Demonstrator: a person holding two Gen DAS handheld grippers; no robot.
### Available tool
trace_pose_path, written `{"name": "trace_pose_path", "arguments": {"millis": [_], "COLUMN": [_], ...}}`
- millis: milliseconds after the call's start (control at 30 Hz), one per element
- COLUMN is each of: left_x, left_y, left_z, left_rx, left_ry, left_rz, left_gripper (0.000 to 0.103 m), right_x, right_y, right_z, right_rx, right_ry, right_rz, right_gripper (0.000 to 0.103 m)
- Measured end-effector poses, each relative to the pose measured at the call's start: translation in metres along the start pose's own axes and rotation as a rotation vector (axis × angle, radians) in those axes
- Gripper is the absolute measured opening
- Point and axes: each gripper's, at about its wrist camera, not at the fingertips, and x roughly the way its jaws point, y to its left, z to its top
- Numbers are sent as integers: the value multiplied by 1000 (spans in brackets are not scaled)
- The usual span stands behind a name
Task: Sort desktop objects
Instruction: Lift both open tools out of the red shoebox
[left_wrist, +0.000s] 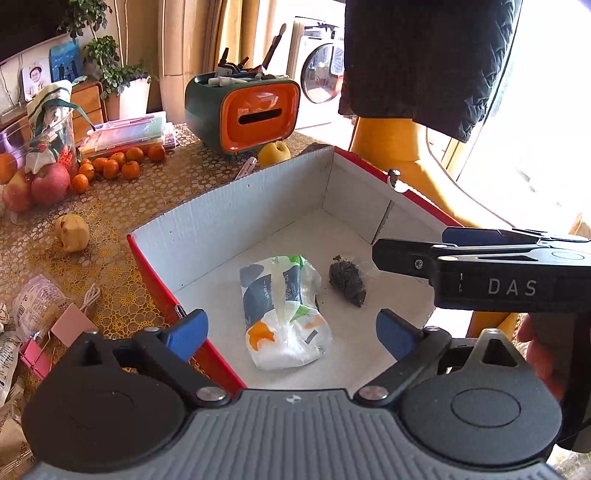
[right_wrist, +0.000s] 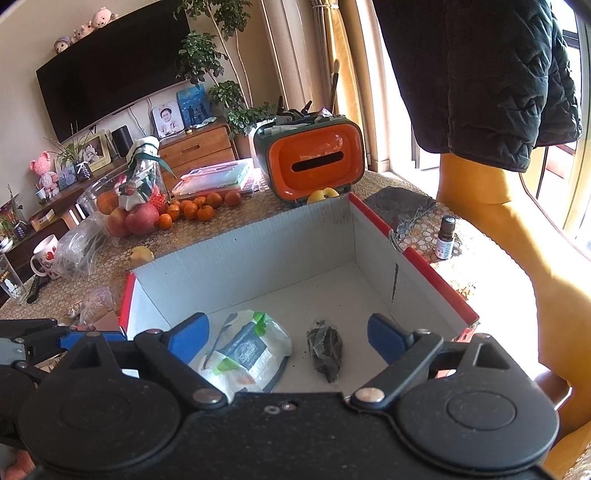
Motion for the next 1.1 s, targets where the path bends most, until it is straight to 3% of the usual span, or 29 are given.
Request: {"name": "trace_pose_path", "arguments": {"millis": [467, 1100], "left_x": [-57, -142], "left_y": [22, 87], "left_z": [-19, -83], "left_rx": [-44, -127], "left_ry": [-84, -181], "left_rz": [-5, 84], "left_gripper": [101, 101], "right_x": [-38, -67], "right_y": [38, 120], "right_z": [-6, -32], "right_rx": [-38, -131], "right_ry": [-52, -88], "right_rz": [27, 139], "right_gripper": [96, 102]}}
